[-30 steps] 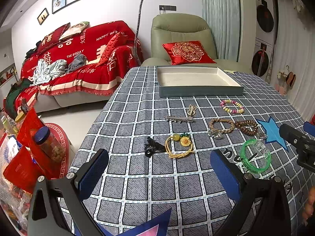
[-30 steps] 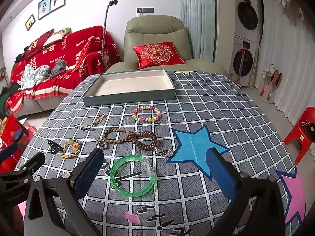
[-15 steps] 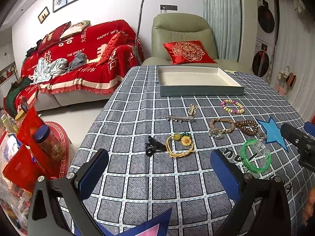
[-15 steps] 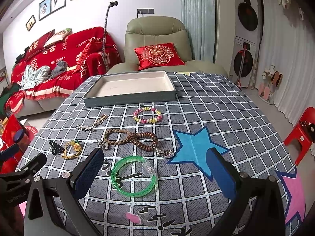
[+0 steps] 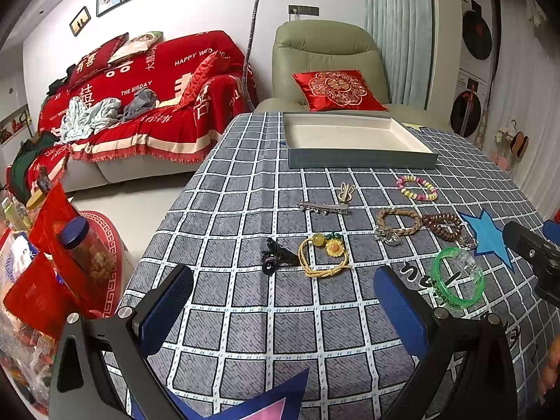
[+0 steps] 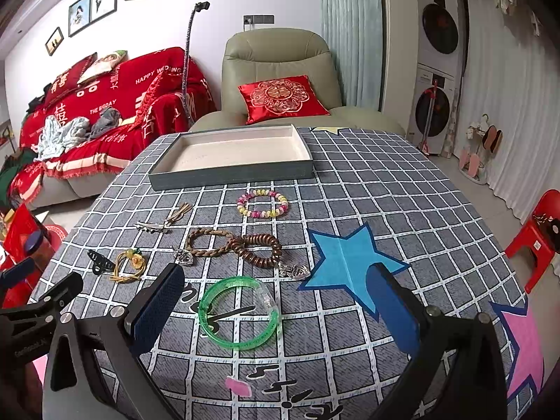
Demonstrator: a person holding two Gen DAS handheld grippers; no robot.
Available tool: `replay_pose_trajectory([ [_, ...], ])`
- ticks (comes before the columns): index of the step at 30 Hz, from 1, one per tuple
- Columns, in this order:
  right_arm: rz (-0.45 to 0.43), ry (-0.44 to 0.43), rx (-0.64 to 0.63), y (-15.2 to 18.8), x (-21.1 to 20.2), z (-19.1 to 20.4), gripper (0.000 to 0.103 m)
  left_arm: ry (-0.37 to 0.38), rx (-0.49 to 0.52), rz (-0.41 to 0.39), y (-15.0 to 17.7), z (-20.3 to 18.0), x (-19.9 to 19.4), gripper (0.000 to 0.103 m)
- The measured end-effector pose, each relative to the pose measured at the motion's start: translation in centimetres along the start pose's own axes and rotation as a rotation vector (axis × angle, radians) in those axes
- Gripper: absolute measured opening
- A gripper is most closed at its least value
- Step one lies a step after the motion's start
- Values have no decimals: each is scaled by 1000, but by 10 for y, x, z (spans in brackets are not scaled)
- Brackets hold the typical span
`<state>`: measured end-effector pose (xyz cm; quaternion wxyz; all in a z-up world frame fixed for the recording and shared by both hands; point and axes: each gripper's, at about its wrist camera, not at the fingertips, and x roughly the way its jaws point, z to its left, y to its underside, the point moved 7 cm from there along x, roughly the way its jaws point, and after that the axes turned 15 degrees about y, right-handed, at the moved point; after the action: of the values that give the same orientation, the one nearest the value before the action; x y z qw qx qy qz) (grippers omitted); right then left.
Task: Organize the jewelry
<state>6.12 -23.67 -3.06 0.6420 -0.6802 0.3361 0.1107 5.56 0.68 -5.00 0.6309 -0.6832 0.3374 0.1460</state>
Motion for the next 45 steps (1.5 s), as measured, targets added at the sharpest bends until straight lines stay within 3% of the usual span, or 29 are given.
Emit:
replay_pose_trajectory([
  [45,2,-1,-2,2,0,3,103,6,-8,4,2,1,5,103],
])
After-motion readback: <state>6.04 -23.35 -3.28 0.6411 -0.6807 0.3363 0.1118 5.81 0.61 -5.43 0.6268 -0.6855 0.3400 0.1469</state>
